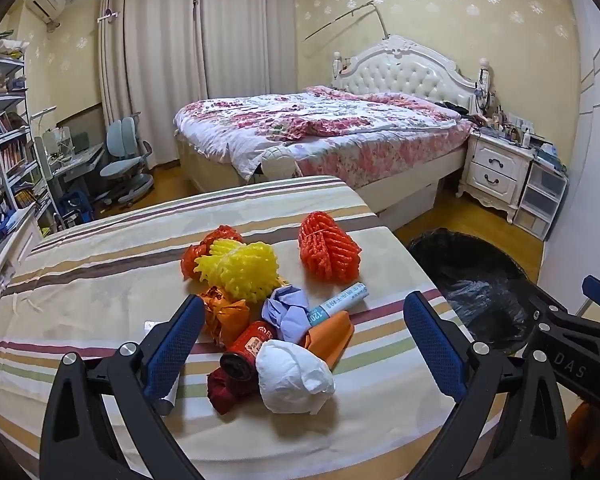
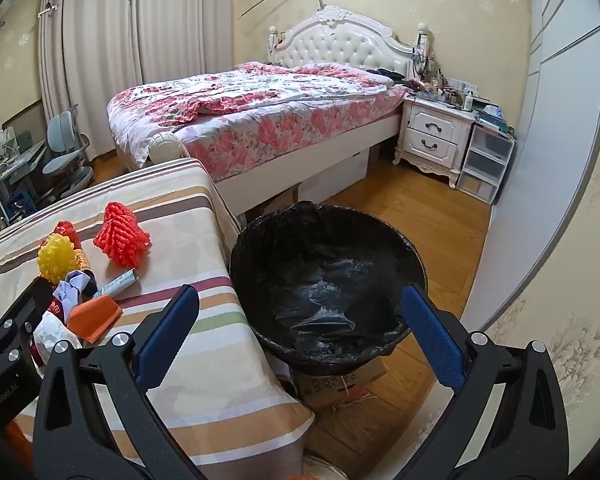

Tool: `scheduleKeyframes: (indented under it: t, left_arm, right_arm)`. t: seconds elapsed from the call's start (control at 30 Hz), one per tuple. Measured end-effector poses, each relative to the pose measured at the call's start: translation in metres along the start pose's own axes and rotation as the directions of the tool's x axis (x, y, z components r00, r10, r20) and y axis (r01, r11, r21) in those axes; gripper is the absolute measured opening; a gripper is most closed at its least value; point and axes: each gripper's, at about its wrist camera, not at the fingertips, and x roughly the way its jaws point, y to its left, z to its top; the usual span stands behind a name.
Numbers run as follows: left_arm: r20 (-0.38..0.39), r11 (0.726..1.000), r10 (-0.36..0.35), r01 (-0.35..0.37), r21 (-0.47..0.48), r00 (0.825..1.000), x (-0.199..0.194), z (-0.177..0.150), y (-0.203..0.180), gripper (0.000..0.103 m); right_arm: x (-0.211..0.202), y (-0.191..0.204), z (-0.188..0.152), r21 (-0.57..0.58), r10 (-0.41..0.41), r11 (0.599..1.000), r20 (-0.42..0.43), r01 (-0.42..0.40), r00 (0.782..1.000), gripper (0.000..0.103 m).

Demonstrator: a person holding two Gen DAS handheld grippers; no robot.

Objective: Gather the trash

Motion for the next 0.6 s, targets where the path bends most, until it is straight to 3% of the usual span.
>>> scheduleKeyframes:
  t: [0.6]
  left_arm:
    - [0.002, 1.0, -0.002, 0.002, -0.009, 1.0, -0.0029, -0.0026, -0.0047, 0.097]
  right_arm:
    - [-0.0023, -0.0013, 0.0007, 0.004, 0.005, 1.0, 0.007, -0.005, 1.0, 0.099]
